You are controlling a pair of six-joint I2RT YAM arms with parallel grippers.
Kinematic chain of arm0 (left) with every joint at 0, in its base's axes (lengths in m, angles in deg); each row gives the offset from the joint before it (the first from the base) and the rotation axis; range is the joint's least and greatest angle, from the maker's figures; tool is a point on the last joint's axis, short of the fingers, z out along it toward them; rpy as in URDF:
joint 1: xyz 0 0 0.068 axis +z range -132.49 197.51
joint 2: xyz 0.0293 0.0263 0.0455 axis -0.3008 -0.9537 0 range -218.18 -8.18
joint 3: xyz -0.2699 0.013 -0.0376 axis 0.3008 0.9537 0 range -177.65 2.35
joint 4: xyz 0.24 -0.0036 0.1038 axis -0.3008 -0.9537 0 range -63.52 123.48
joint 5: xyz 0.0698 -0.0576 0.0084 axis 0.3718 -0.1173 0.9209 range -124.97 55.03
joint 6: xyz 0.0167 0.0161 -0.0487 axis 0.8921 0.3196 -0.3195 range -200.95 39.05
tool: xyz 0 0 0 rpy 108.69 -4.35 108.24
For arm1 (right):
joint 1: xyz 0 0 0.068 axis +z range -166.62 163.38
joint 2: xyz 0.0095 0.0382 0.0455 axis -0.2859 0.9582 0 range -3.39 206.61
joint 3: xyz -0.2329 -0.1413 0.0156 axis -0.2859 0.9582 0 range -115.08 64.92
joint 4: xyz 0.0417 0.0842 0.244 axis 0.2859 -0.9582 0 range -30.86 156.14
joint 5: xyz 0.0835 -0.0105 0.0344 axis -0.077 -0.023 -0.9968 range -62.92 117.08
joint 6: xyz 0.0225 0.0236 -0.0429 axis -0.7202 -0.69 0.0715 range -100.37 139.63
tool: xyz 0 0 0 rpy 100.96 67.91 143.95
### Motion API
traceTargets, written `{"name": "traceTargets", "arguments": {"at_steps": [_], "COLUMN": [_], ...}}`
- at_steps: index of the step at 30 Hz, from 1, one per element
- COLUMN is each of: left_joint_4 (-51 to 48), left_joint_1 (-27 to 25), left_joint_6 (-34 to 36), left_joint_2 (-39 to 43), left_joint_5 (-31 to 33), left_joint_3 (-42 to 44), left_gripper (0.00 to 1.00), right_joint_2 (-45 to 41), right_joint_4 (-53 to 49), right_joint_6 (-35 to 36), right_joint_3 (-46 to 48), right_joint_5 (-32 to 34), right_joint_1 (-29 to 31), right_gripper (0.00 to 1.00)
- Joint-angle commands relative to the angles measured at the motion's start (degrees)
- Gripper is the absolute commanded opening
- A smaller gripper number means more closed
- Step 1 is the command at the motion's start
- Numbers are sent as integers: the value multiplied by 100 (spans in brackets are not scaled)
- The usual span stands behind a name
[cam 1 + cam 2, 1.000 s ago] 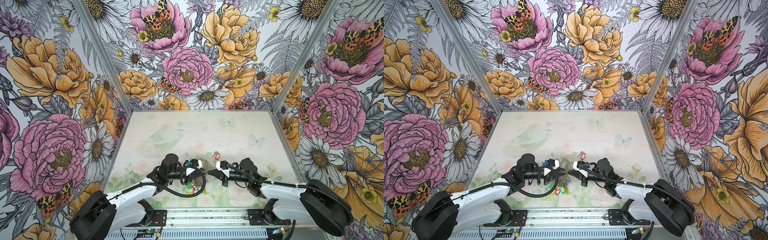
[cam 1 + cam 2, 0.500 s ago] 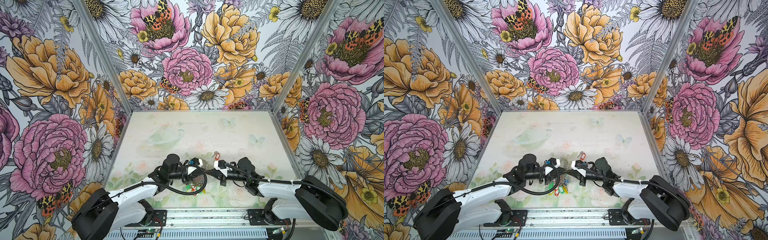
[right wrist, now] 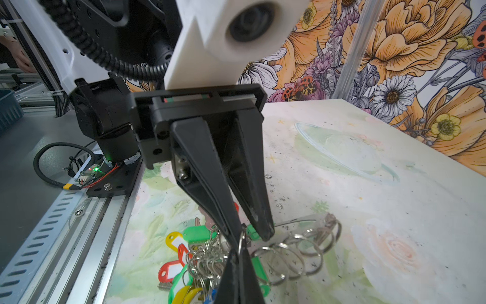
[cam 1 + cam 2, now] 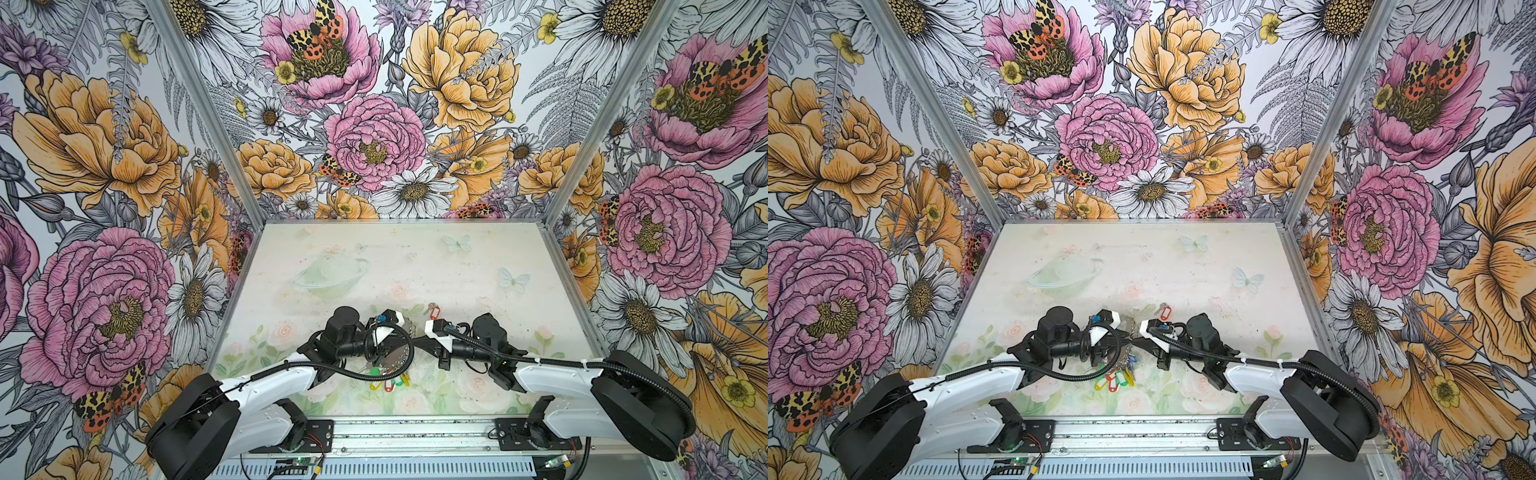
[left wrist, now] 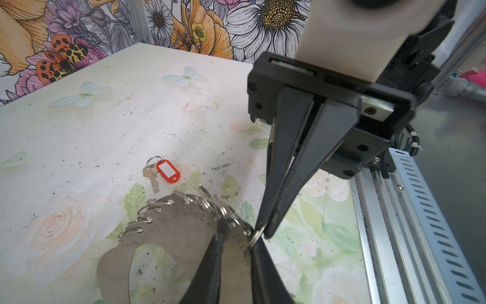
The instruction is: Put the keys on the keyring
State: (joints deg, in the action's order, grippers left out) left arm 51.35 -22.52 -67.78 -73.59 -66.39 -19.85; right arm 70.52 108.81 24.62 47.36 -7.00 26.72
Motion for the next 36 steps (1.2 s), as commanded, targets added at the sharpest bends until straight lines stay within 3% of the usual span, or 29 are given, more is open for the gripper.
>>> {"name": "traceTargets", "arguments": {"at_steps": [1, 10, 18, 29, 36], "left_joint_4": [244, 255, 337, 384, 405], "left_joint_1": [84, 128, 223, 216, 206], "left_joint_6": [-72, 374, 466, 537, 529], "left_joint_2": [94, 330, 190, -11, -26], "left_joint_5": [61, -847, -1059, -1473, -1473], "left_joint_3": [-132, 118, 141, 137, 128], "left_gripper": [23, 31, 20, 26, 19], "right_joint_2": [-7, -254, -219, -87, 236], "right_joint_4": [150, 337, 1067, 1738, 2208], "right_joint_6": [33, -117, -213, -483, -633], "right_joint_3": [-135, 64, 313, 423, 421], "right_joint_5": [-101, -483, -850, -916, -1082], "right_joint_1": [93, -215, -244, -299, -299], "right_gripper": [0, 0, 0, 0, 0]}}
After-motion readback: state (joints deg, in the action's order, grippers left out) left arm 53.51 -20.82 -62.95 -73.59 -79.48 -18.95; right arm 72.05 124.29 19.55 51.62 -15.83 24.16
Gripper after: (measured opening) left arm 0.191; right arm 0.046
